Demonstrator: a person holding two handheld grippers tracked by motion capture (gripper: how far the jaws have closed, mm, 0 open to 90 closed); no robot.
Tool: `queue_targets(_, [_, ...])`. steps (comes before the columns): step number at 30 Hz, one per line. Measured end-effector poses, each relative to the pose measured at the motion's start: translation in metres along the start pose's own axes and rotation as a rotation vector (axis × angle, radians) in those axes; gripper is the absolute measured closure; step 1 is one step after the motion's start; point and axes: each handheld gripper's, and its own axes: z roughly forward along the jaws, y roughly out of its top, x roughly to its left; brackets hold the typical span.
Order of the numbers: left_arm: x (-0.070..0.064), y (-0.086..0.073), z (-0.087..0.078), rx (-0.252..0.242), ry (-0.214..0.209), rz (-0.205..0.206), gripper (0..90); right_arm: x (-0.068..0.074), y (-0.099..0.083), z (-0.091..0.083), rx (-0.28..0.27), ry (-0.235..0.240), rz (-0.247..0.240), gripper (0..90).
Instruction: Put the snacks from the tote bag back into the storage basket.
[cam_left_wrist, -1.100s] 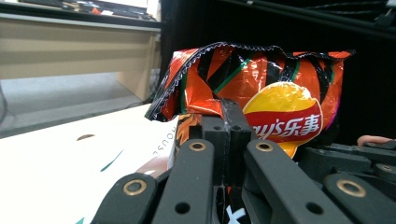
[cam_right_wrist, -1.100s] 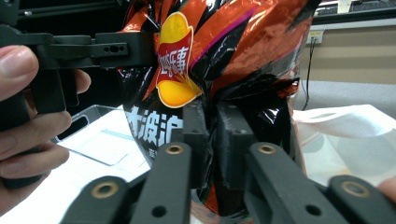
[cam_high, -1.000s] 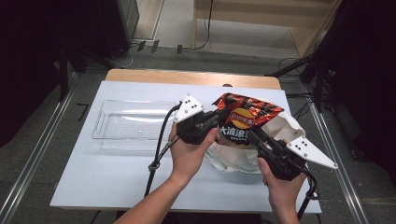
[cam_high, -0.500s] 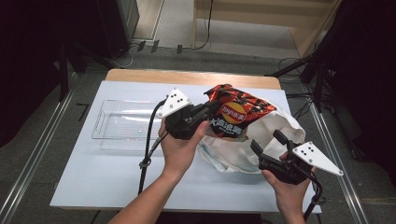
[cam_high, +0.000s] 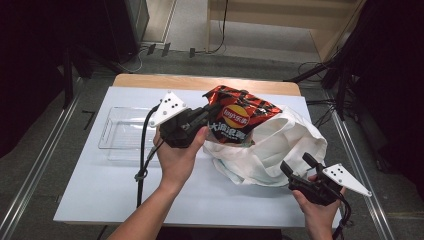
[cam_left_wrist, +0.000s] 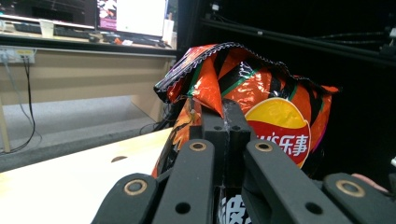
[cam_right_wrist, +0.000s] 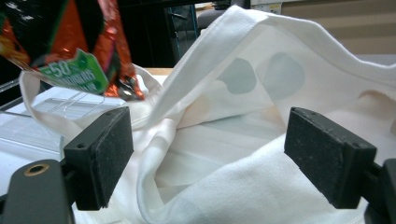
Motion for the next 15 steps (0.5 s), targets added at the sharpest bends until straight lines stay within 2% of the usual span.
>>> queue_targets(11, [0.028,0.003,-0.024,-0.029,0.046,-0.036,90.0,0.000,-0.003,0.000,0.011,0.003,-0.012,17.4])
queue_targets(14, [0.033,0.005,-0.031,-0.037,0.067,-0.023,90.0,-0.001,-0.004,0.000,0.019,0.000,-0.002,17.4])
queue_targets(15, [0.034,0.006,-0.033,-0.042,0.063,-0.030,90.0,-0.002,-0.004,0.000,0.021,-0.004,-0.003,17.4])
